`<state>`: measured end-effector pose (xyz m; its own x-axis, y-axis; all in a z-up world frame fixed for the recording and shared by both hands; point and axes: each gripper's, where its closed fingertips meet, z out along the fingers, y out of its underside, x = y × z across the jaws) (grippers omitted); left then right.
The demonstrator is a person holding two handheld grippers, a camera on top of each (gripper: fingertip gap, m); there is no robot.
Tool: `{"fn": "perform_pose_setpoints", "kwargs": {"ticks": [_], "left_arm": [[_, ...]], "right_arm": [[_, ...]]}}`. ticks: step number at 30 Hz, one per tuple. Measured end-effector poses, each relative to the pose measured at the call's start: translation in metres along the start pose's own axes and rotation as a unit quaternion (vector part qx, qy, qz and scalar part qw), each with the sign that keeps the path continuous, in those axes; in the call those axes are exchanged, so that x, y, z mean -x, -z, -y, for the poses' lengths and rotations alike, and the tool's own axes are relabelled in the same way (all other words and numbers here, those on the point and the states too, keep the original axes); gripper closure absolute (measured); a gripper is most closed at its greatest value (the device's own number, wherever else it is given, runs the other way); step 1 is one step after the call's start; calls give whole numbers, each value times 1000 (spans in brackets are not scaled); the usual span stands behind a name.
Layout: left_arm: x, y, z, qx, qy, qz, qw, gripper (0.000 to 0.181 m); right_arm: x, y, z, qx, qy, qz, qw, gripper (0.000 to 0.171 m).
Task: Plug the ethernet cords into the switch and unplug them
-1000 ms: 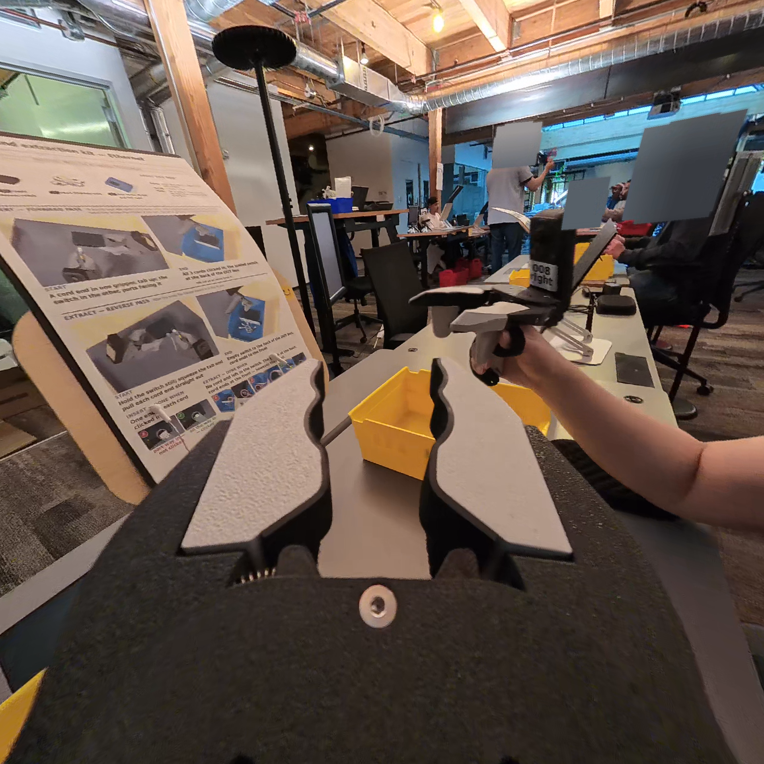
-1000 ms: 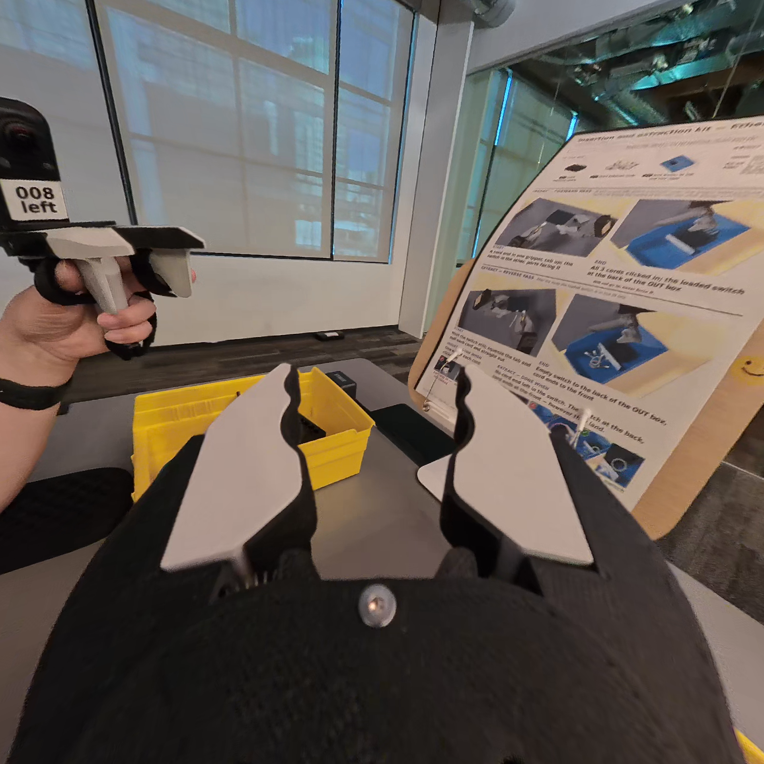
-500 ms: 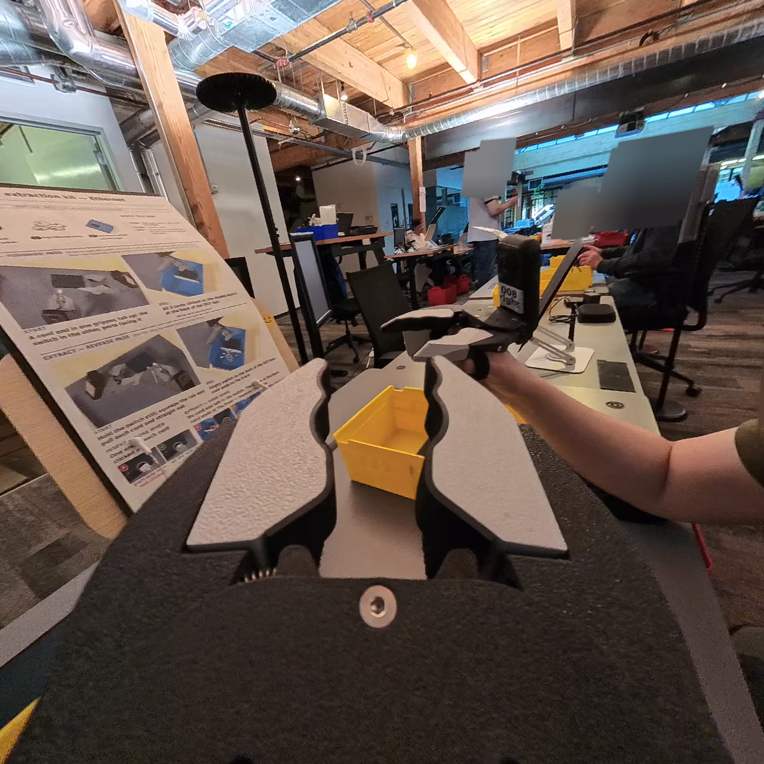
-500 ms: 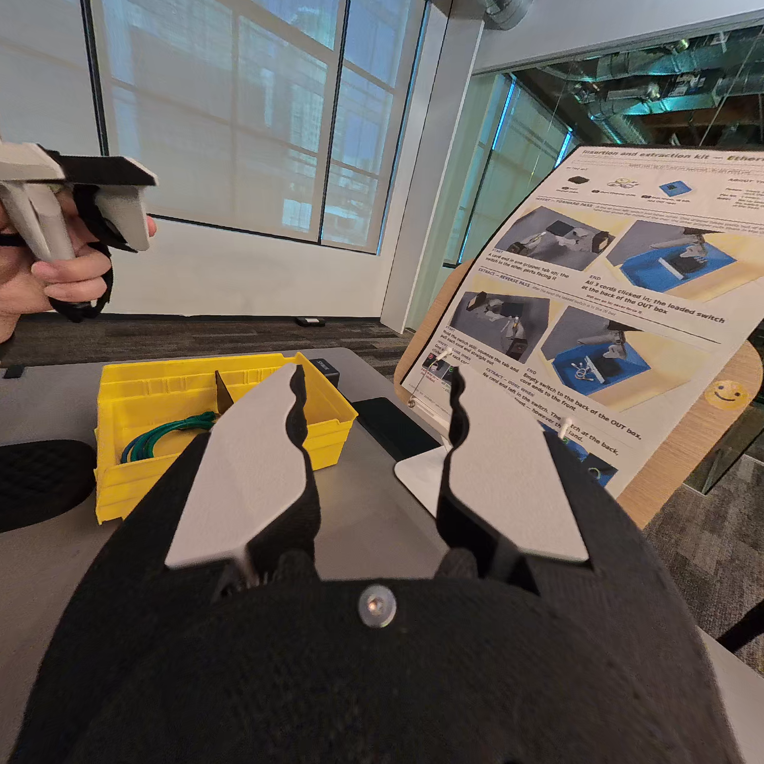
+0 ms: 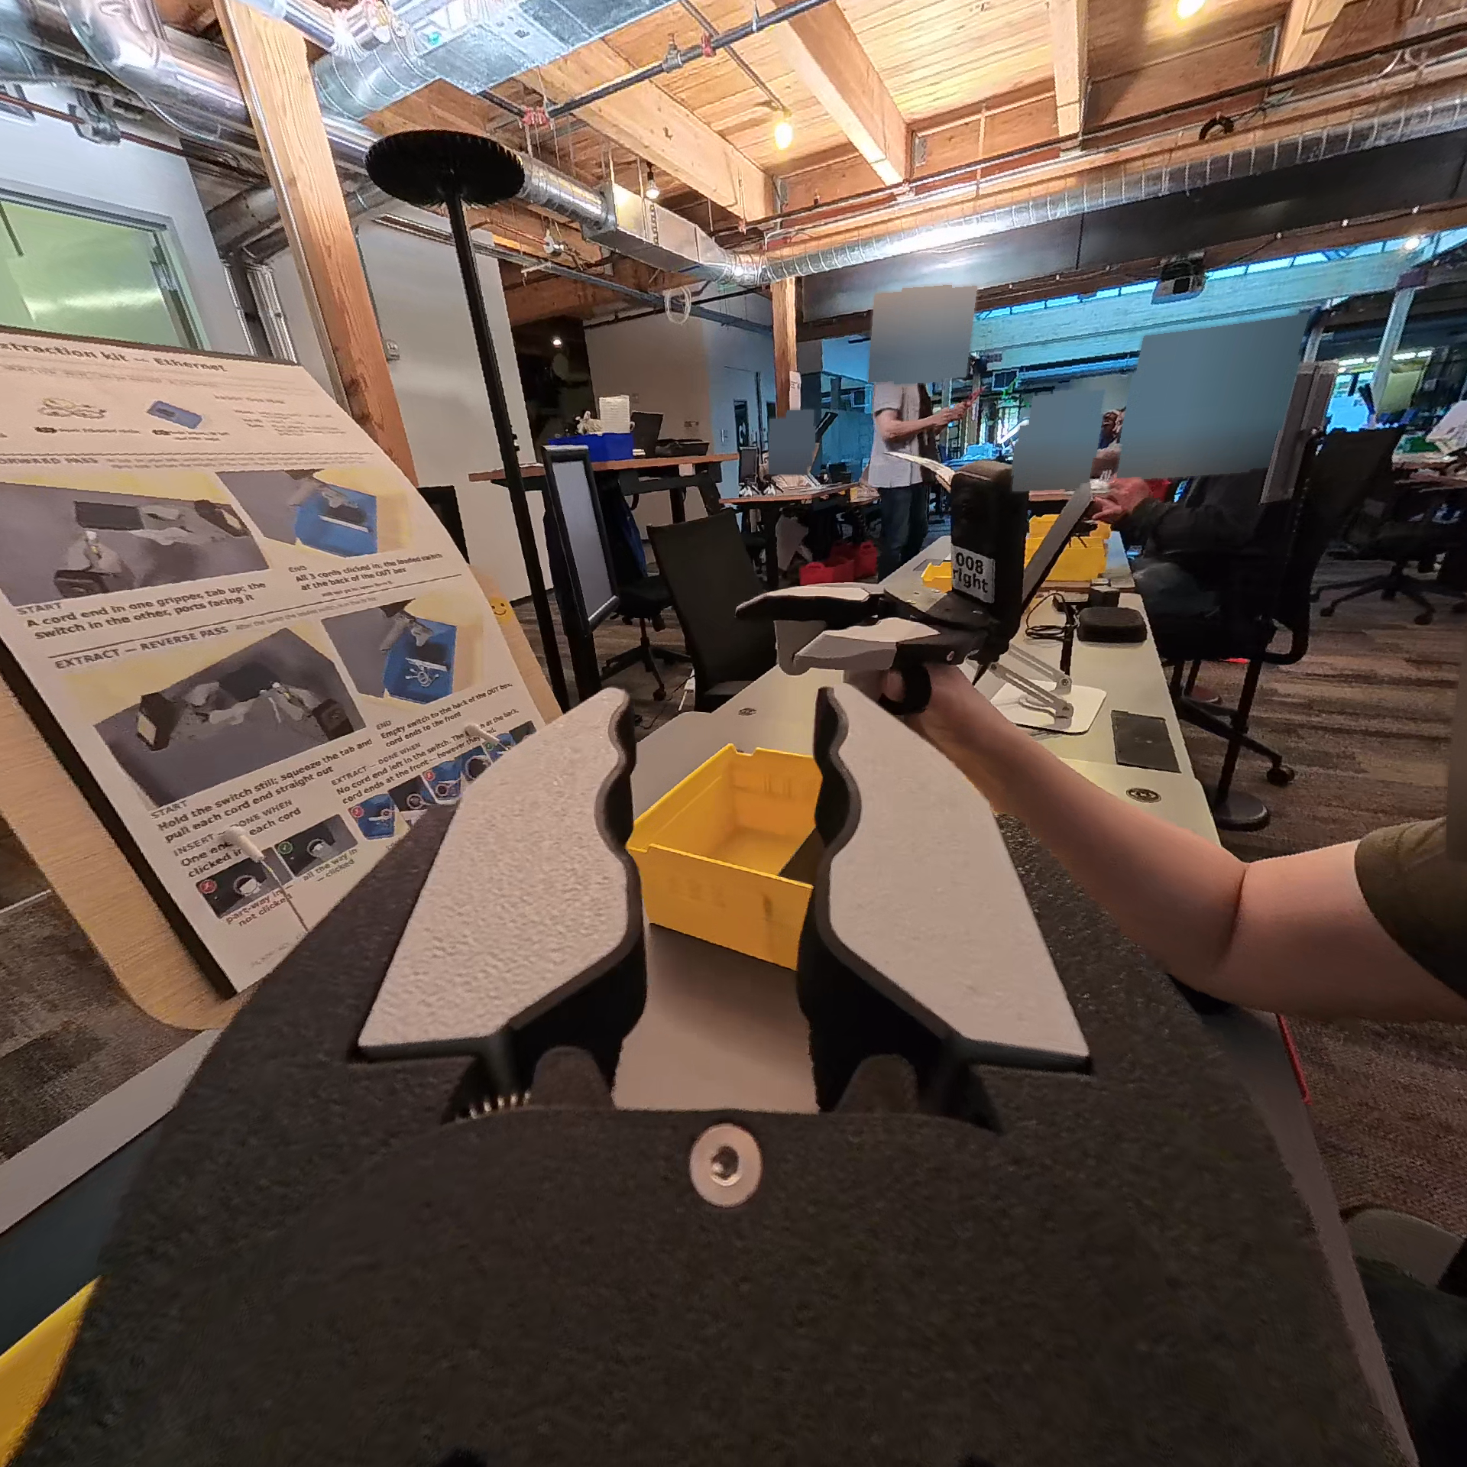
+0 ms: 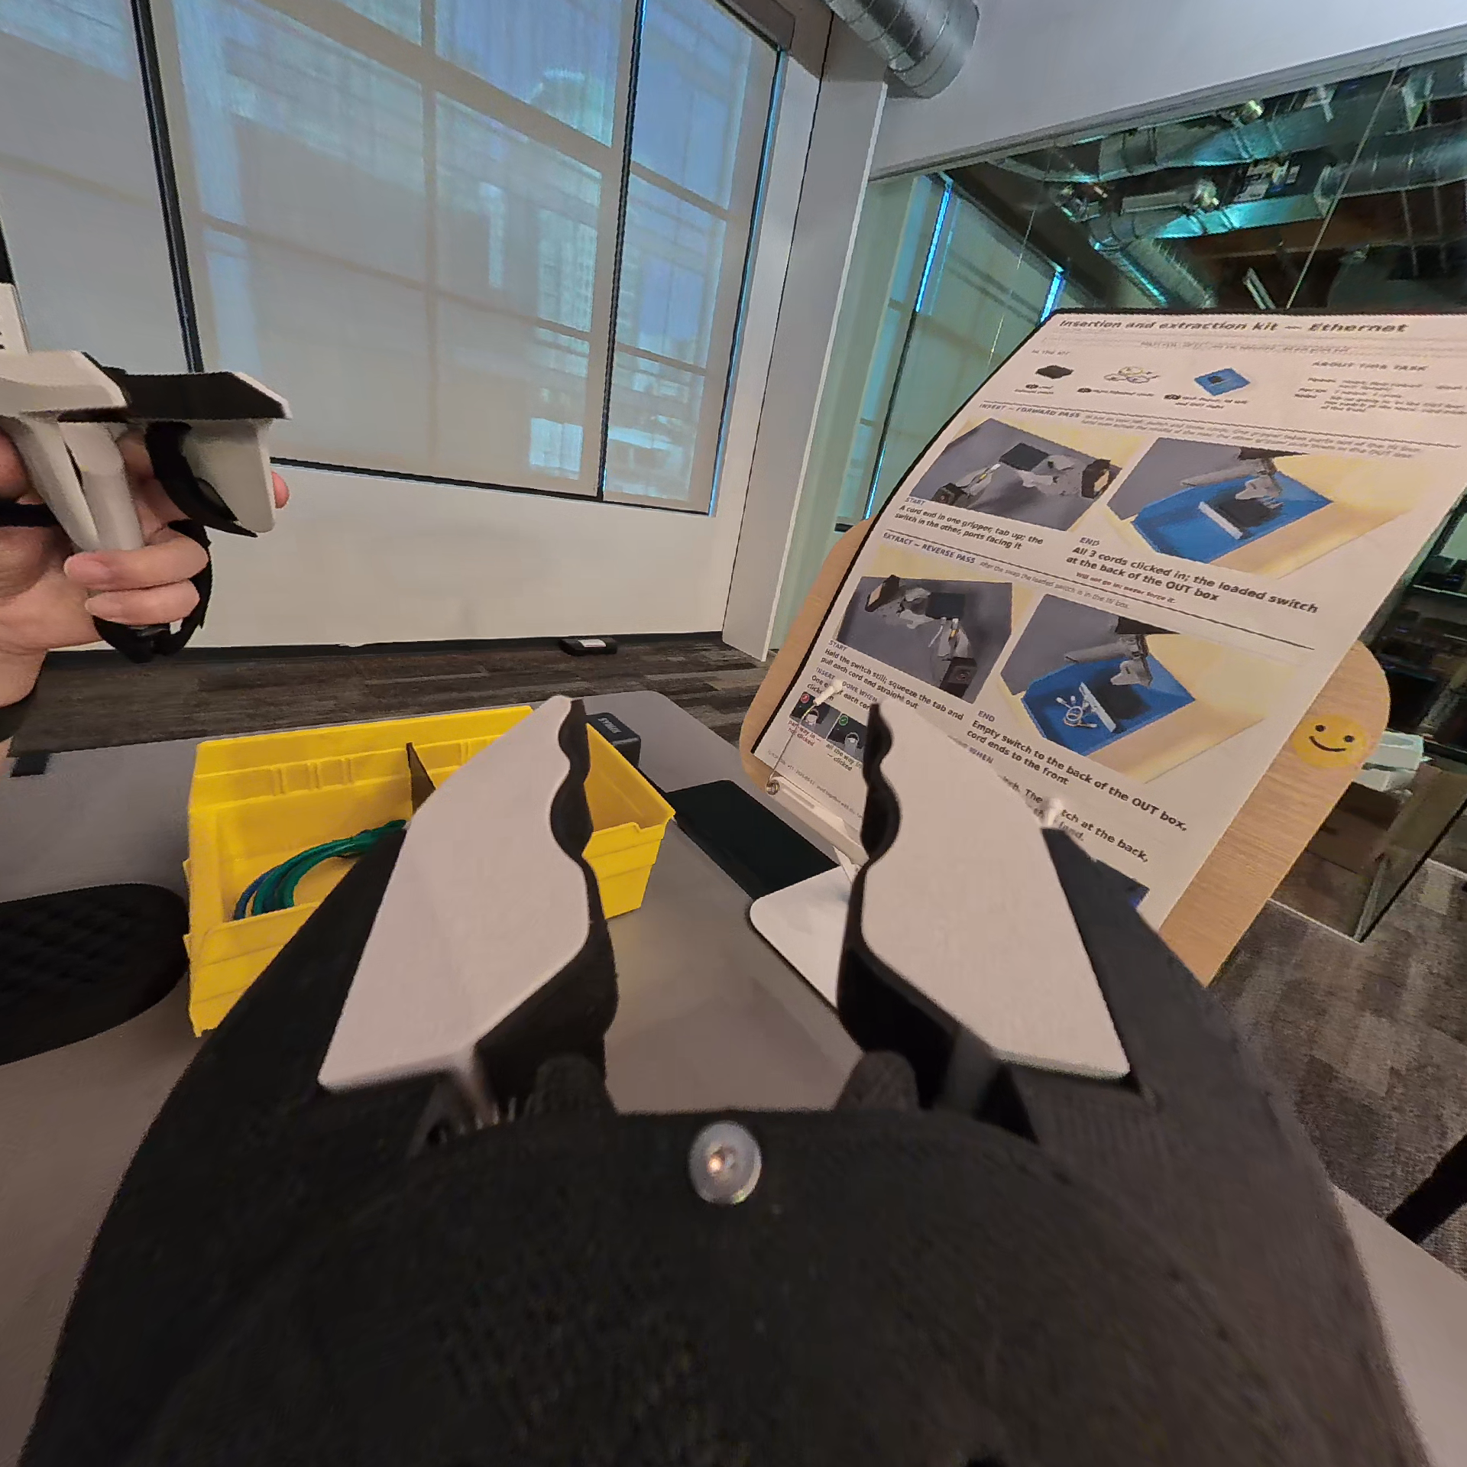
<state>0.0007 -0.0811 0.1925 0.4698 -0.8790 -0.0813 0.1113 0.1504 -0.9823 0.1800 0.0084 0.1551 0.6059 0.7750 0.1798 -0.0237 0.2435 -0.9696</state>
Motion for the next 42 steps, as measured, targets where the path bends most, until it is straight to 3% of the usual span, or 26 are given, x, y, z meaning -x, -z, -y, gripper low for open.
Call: {"fn": "perform_pose_setpoints", "kwargs": {"ticks": [19, 35, 39, 42], "left_arm": [[1, 2, -1, 5, 11, -2, 1000, 138], [-2, -2, -6, 20, 12, -9, 1000, 138], [-3, 0, -5, 18, 16, -13, 1000, 137], [-3, 1, -5, 19, 22, -19, 999, 137]], "right_arm": [[-7, 3, 0, -8, -50, -2, 999, 113], [-14, 4, -6, 11, -32, -12, 999, 114], [-28, 23, 6, 22, -20, -38, 999, 115], [-44, 61, 25, 38, -28, -81, 996, 115]]}}
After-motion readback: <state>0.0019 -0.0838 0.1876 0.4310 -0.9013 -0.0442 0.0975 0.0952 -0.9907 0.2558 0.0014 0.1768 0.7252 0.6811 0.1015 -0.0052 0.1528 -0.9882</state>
